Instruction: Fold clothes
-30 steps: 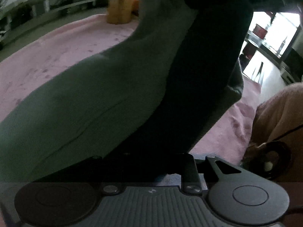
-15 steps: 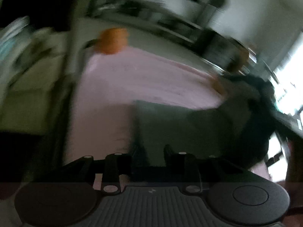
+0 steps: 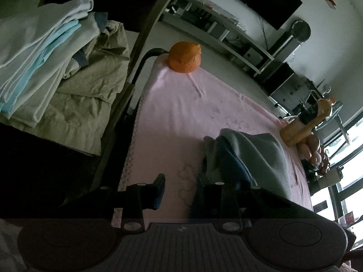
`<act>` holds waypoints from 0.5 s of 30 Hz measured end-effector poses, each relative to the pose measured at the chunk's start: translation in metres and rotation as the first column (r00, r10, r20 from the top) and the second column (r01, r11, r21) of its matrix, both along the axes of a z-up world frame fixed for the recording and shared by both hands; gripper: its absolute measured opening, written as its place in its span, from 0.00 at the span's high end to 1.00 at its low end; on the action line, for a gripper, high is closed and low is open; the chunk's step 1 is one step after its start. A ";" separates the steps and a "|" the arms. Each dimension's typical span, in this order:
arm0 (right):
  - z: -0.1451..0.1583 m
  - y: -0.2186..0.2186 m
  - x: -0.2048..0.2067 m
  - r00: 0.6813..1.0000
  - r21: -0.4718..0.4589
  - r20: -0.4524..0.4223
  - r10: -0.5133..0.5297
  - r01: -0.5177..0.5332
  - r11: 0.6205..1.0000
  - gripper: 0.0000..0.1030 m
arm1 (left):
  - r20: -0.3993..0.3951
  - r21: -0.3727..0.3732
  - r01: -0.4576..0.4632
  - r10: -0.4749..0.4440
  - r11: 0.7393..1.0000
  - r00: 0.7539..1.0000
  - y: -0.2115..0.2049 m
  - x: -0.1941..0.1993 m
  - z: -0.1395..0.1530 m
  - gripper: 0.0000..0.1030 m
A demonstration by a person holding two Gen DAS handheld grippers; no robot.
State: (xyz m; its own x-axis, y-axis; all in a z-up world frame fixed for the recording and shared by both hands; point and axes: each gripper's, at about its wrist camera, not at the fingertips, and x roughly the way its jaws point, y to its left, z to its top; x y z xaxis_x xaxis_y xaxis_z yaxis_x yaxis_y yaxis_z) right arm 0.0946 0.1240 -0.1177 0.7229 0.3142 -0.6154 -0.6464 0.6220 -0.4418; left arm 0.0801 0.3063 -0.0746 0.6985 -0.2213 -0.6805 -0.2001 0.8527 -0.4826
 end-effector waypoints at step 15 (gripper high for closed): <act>0.092 -0.108 -0.012 0.969 0.149 -0.232 -0.084 0.120 0.981 0.68 | 0.193 -0.047 0.208 -0.196 0.977 0.962 -0.043 0.017 0.013 0.73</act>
